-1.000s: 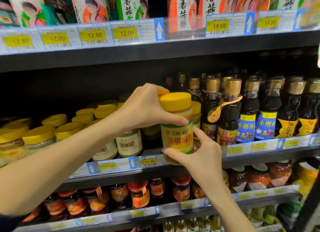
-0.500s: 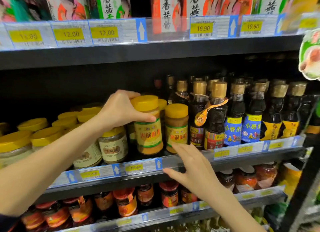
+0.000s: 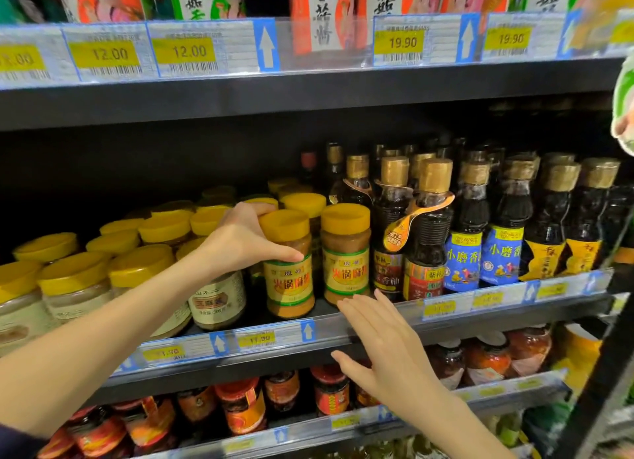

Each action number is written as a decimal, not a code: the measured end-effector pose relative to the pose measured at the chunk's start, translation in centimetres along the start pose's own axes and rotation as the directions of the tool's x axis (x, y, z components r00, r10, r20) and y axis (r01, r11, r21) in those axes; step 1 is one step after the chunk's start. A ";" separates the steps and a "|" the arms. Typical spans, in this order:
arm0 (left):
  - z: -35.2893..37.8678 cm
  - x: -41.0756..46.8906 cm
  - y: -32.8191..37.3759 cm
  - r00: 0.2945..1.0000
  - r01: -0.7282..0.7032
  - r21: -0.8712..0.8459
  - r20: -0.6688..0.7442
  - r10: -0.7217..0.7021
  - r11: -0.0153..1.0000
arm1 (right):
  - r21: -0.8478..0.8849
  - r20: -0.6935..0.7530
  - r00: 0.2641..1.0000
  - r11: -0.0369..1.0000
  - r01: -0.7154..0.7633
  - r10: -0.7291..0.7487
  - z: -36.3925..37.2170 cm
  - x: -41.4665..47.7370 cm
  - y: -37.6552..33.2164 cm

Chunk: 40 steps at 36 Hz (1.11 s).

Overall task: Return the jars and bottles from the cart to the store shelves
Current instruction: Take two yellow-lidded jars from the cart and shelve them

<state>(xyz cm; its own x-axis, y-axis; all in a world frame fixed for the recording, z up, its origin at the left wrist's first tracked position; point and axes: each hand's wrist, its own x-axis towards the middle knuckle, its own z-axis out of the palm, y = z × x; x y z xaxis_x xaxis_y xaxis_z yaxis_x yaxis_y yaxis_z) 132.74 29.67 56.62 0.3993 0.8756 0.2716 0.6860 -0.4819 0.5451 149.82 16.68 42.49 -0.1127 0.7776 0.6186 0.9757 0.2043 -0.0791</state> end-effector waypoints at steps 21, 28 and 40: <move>0.5 -0.5 -0.1 0.991 -0.131 0.322 0.053 0.120 0.938 | 0.049 -0.022 0.999 0.998 0.028 -0.026 0.1 -0.1 0.2; -0.7 -3.9 -0.7 0.929 -0.301 0.437 -0.067 0.364 0.847 | -0.004 0.058 0.998 0.999 0.036 -0.036 -0.9 0.0 -0.1; -7.6 -16.7 -10.5 0.928 -0.369 0.435 0.217 0.302 0.821 | -0.197 0.223 0.974 0.980 -0.001 0.046 -2.9 -0.1 -1.7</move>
<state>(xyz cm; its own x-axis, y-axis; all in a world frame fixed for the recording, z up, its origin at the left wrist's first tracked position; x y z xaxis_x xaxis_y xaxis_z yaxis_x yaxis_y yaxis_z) 114.27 20.39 52.36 0.7097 0.6606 0.2447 0.6809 -0.7324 0.0026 148.69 14.50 44.88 -0.1068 0.8993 0.4241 0.9937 0.0822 0.0760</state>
